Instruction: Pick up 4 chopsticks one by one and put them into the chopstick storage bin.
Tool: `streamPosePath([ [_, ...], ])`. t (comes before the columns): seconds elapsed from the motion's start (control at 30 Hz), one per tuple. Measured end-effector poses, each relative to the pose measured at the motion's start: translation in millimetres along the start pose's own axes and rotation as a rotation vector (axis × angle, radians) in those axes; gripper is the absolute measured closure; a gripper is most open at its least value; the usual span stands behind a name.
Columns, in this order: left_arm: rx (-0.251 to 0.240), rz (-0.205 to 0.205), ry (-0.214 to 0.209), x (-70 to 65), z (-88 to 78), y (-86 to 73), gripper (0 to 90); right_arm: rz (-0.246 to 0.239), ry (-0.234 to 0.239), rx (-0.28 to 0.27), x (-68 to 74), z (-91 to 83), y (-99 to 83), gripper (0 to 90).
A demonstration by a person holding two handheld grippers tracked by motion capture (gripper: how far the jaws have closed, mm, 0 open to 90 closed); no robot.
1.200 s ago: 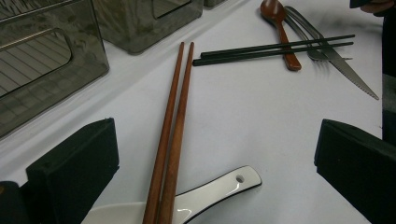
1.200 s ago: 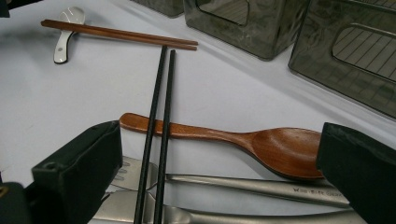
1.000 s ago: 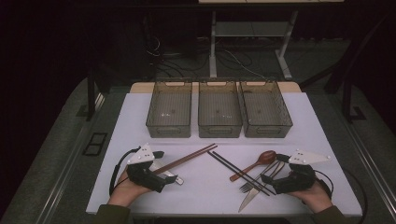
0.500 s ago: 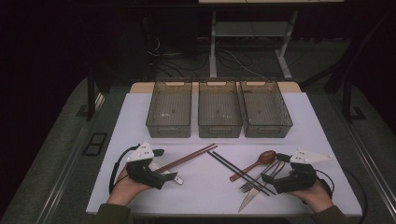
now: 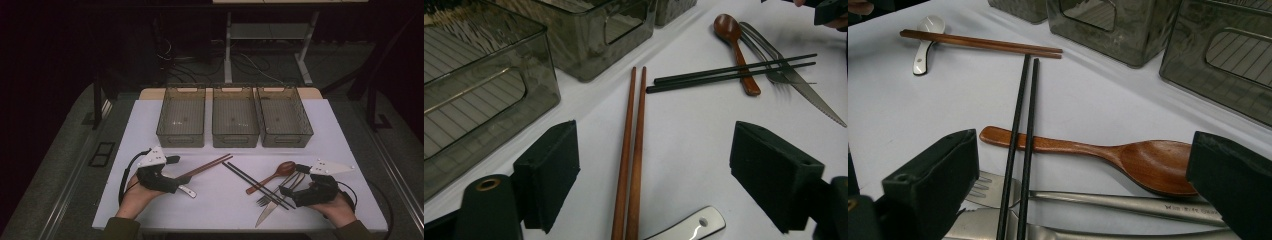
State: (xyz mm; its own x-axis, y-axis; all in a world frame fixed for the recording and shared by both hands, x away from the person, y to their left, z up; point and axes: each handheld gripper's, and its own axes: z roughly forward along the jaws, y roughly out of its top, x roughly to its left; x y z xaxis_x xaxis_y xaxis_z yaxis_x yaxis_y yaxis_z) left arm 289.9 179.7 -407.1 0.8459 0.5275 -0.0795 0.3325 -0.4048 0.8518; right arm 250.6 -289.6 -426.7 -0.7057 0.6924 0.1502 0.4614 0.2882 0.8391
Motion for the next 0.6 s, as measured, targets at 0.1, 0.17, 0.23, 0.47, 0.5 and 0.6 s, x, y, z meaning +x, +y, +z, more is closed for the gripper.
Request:
streamPosePath([
  [0.1, -0.006, -0.002, 0.005, 2.2, 1.4, 1.9, 22.8, 0.001, -0.003, 0.000, -0.2, 0.3, 0.0, 0.9],
  [0.17, -0.009, -0.002, 0.009, 3.9, 1.5, 3.2, 26.2, 0.001, -0.004, 0.000, -0.3, 0.3, -0.2, 0.9],
  [0.23, -0.019, -0.008, 0.008, 6.1, 2.8, 4.6, 29.1, 0.001, -0.004, 0.000, -0.2, 0.4, -0.2, 0.9],
  [0.47, -0.024, -0.007, 0.015, 11.0, 8.5, 8.8, 38.4, 0.005, -0.010, -0.002, -0.4, 0.3, -0.2, 0.9],
  [0.5, -0.016, -0.009, 0.011, 12.6, 11.1, 10.3, 39.4, 0.004, -0.011, -0.003, -0.6, 0.2, -0.3, 0.9],
  [0.6, -0.009, -0.010, 0.002, 14.6, 16.5, 12.3, 44.0, 0.004, -0.013, -0.006, -1.2, 0.1, -0.2, 0.9],
])
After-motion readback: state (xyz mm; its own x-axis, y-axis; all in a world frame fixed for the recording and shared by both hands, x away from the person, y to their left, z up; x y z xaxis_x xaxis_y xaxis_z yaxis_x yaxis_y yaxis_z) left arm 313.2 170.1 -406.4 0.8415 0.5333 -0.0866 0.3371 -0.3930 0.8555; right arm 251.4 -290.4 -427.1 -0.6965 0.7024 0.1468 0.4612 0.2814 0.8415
